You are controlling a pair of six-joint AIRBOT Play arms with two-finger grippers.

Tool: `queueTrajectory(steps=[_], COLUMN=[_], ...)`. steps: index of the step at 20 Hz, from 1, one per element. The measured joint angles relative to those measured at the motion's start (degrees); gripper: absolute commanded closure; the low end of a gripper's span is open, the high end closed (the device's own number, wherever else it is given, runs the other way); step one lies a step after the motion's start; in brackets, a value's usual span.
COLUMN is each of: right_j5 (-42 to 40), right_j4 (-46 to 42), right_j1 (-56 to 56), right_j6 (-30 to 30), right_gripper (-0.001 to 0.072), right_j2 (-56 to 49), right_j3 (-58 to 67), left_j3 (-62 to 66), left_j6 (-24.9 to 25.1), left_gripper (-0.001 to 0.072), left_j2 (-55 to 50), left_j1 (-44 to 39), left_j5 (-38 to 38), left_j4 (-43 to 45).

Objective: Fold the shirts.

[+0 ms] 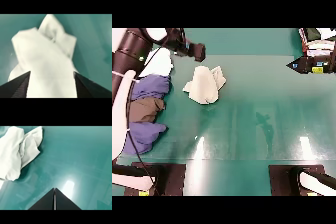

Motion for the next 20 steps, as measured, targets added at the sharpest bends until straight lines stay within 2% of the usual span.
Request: queueTrajectory(steps=[8,9,11,12,16,20], right_j5=[1.55,1.70,1.79,1.84,1.03,-4.04], right_j4=[0.00,0.00,0.04,0.20,0.33,0.46], right_j1=[0.07,0.13,0.15,0.17,0.17,0.17], right_j6=[0.02,0.02,0.04,0.04,0.04,0.04], right_gripper=[0.0696,0.0696,0.0696,0.0697,0.0696,0.0697], right_j2=[0.00,0.00,0.00,0.02,2.23,8.72], right_j3=[0.00,0.00,0.00,0.00,0.00,0.00], left_j3=[-8.37,-8.79,-9.20,-9.22,-5.09,5.55], left_j6=[-0.98,-0.20,1.14,1.64,2.91,5.97], left_gripper=[0.0092,0.0207,0.0586,0.0683,0.0685,0.0684], left_j2=[-9.18,-9.92,-10.82,-11.06,-10.54,-4.22], left_j1=[8.50,8.81,9.16,9.25,9.57,9.60], left_j5=[2.56,3.30,4.31,4.57,2.34,0.07], left_j4=[-9.01,-10.71,-13.73,-14.95,-17.16,-20.24])
